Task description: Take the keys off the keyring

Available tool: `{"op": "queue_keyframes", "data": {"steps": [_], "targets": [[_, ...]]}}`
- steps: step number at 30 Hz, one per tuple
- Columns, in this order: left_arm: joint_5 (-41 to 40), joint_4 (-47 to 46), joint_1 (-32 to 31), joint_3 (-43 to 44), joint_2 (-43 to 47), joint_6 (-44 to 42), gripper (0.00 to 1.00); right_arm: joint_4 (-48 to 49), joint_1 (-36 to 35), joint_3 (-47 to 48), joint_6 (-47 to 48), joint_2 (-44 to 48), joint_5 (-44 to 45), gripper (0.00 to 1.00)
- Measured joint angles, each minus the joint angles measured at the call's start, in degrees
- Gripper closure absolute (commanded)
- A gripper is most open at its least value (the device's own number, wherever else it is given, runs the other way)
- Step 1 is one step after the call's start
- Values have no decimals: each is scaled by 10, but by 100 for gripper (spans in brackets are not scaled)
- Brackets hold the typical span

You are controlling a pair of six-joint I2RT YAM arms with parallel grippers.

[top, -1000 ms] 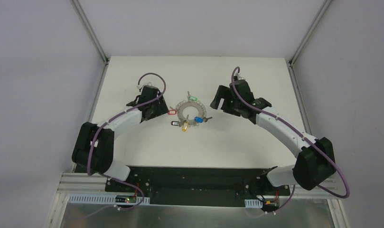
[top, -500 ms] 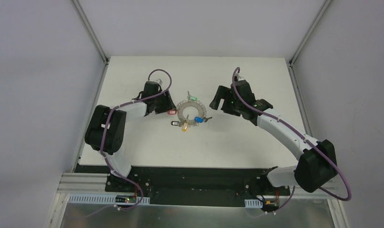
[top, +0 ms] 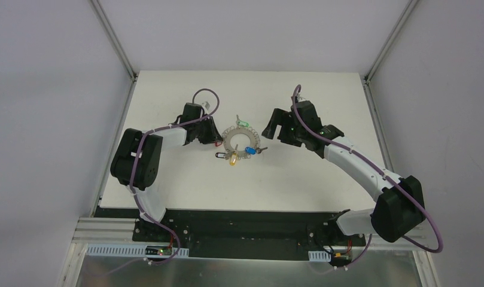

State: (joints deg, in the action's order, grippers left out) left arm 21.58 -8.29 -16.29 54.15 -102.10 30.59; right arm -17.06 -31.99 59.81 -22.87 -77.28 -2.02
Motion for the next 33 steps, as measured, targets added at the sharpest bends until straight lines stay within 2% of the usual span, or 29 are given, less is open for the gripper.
{"op": "queue_keyframes", "data": {"steps": [1,10,19,23,33], "targets": [[2,0,0,0,0,0,100,0,0,0,0,0,-2,7],[-2,24,0,-1,8,-8,100,3,0,-3,2,1,-17,8],[-7,120,-42,22,93,-13,100,23,0,-54,31,48,-47,7],[12,185,-64,61,111,-18,100,49,0,-88,47,93,-54,16],[85,384,-89,224,141,-75,100,187,0,-217,75,179,-130,18]]}}
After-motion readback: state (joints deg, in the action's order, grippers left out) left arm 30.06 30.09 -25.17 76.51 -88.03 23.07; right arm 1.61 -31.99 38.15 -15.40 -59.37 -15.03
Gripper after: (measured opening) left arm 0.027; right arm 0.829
